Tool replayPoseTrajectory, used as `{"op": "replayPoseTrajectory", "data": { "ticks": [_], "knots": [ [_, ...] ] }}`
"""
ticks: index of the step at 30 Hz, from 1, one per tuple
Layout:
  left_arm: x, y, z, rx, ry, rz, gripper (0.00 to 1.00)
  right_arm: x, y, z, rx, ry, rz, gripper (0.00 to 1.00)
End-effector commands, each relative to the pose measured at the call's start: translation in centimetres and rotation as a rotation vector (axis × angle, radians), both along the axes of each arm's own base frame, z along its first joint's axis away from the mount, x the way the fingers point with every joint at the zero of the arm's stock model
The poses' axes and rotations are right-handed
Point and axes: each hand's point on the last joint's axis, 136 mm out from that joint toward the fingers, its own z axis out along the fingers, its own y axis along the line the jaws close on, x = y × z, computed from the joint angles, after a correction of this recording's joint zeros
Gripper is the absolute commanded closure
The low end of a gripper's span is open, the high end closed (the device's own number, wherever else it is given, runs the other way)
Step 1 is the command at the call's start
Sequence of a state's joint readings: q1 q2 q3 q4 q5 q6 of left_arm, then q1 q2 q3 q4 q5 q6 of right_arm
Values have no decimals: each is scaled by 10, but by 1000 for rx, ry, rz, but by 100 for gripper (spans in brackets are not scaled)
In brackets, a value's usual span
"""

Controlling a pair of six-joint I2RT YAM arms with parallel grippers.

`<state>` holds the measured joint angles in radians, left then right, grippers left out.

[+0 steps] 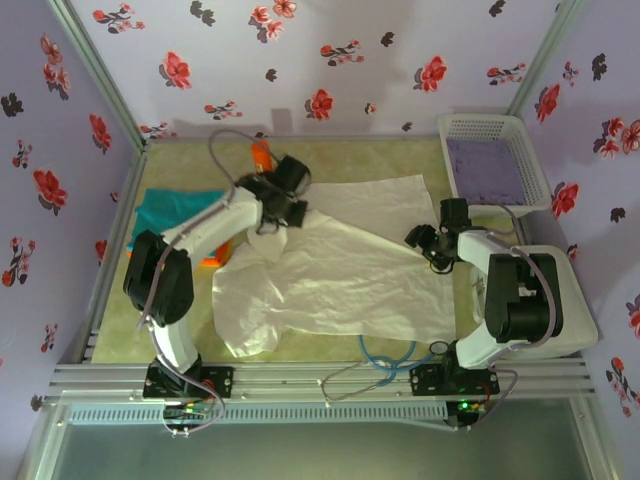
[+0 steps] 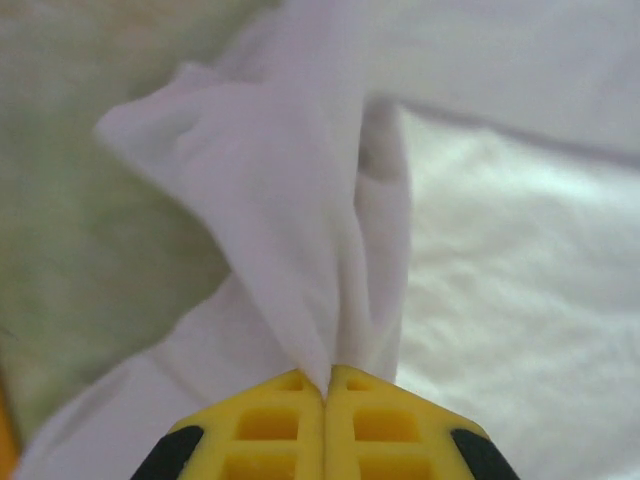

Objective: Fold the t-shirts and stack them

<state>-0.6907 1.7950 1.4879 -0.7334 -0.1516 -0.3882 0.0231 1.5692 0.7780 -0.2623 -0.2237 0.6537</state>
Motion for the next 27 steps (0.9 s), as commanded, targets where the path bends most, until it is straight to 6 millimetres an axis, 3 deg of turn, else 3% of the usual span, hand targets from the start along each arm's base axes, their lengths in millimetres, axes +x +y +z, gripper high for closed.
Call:
{"op": "replayPoseTrajectory", "data": {
  "ticks": [1, 3, 6, 8, 10, 14, 17, 22, 27],
  "knots": [
    [-35, -7, -25, 67, 7, 48, 92, -42, -20, -34, -84, 181, -21, 29],
    [-57, -20, -43, 109, 35, 6, 79, -42, -20, -35, -85, 187, -20, 30],
    [-75, -26, -59, 181, 86, -39, 68, -41, -20, -35, -82, 186, -21, 30],
    [-79, -24, -56, 193, 92, -56, 61, -40, -19, -35, -75, 184, -24, 29],
    [-76, -23, -41, 150, 67, -65, 51, -40, -20, -34, -78, 180, -26, 30],
    [-60, -17, -8, -115, 60, -36, 47, -40, -20, -35, -76, 180, -27, 29],
    [-38, 9, 3, -218, 55, 49, 47, -41, -19, -34, -74, 177, -28, 29],
    [-7, 41, -1, -287, 72, 161, 49, -41, -19, -34, -73, 179, -26, 29],
    [25, 39, -22, -453, 166, 254, 52, -40, -19, -34, -70, 178, -24, 29]
  ]
}}
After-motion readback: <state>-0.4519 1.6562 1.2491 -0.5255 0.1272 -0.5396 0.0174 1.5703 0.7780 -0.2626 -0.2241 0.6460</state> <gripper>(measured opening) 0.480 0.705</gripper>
